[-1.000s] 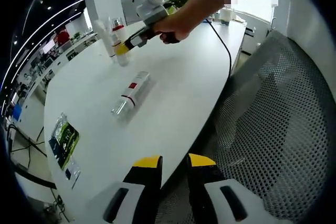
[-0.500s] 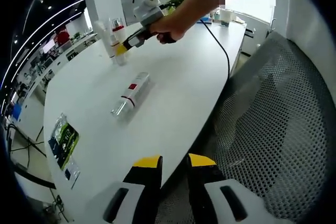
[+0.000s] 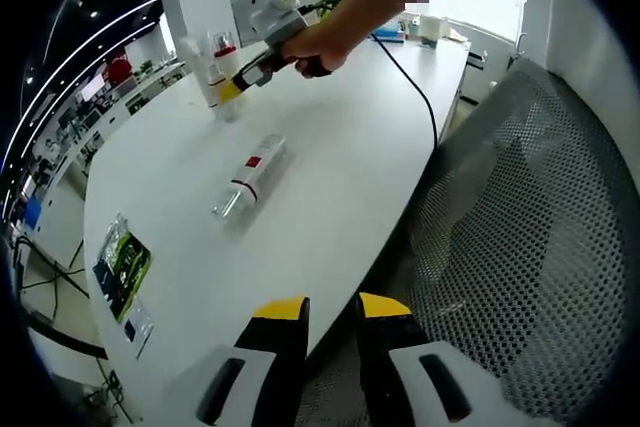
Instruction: Arrange the skincare products in the storage area until every visible bottle or jar stands upright without overlapping.
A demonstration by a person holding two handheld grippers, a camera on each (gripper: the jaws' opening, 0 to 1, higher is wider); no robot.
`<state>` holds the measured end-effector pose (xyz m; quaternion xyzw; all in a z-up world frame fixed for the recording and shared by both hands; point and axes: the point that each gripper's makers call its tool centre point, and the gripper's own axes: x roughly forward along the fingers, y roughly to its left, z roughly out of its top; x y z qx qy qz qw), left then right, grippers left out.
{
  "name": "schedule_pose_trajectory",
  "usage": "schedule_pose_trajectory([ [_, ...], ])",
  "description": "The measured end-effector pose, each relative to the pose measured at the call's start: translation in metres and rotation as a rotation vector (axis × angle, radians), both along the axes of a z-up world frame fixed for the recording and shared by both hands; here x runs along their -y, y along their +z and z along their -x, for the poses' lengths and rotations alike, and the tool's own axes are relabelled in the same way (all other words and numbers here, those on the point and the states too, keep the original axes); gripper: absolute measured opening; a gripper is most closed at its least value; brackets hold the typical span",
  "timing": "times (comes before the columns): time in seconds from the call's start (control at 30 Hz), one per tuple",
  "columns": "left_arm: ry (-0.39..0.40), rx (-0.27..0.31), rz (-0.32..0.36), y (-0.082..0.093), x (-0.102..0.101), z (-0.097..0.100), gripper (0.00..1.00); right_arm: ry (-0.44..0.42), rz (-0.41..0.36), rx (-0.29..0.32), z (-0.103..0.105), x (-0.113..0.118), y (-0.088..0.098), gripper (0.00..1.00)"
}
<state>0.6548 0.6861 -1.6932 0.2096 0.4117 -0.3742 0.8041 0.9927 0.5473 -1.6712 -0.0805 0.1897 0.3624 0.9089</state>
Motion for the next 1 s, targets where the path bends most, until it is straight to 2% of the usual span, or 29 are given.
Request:
schedule_pose_trajectory([
  [0.23, 0.002, 0.000, -0.004, 0.000, -0.001, 0.000, 0.19, -0.018, -0.026, -0.029, 0.005, 0.002, 0.000, 0.21],
  [0.47, 0.003, 0.001, -0.007, -0.001, -0.001, 0.000, 0.19, -0.053, -0.048, -0.026, 0.003, 0.008, 0.004, 0.16],
  [0.83, 0.000, 0.003, -0.012, -0.001, -0.002, 0.000, 0.19, -0.050, -0.032, -0.023, 0.001, 0.013, 0.002, 0.10],
  [1.0, 0.000, 0.008, -0.015, 0.000, -0.002, -0.001, 0.19, -0.055, -0.036, -0.029, 0.003, 0.014, 0.002, 0.11],
])
